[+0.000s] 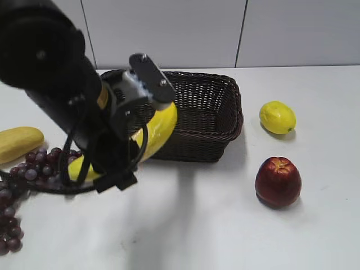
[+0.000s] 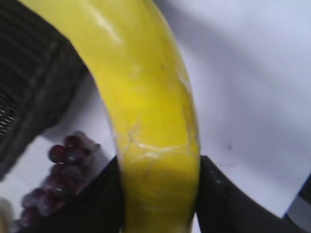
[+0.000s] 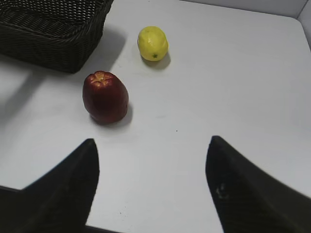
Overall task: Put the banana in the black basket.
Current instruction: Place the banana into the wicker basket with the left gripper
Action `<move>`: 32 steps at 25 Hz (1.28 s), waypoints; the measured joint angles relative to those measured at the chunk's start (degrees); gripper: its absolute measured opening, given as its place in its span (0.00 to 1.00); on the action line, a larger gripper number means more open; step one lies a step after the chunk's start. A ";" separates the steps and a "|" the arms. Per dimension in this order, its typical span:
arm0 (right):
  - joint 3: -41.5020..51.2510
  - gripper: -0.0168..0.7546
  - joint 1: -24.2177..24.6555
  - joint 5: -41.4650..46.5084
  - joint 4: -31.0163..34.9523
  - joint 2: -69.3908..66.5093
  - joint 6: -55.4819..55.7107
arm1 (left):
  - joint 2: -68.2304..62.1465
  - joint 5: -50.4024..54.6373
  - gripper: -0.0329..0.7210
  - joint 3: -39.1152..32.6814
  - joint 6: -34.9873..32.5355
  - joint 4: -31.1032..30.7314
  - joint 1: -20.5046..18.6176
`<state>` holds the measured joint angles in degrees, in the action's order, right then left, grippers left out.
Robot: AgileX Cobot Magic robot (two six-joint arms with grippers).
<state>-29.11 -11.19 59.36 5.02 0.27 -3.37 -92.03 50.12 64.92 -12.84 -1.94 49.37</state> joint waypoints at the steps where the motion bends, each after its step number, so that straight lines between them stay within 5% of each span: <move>1: 0.00 0.70 0.00 0.00 0.00 0.00 0.00 | 0.06 0.12 0.58 1.40 -2.01 -0.63 -0.97; 14: 0.00 0.70 0.00 0.00 0.00 0.00 0.00 | -7.74 -11.58 0.58 11.67 -33.38 -9.66 -12.74; 24: 0.00 0.70 0.00 0.00 0.00 0.00 0.00 | -19.01 -26.94 0.58 14.10 -35.82 -13.75 -13.33; 32: 0.00 0.70 0.00 0.00 0.00 0.00 0.00 | -20.99 -28.85 0.61 14.53 -36.01 -12.41 -13.33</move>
<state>-29.11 -11.19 59.36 5.02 0.27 -3.37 -113.02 21.26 79.44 -48.85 -14.35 36.03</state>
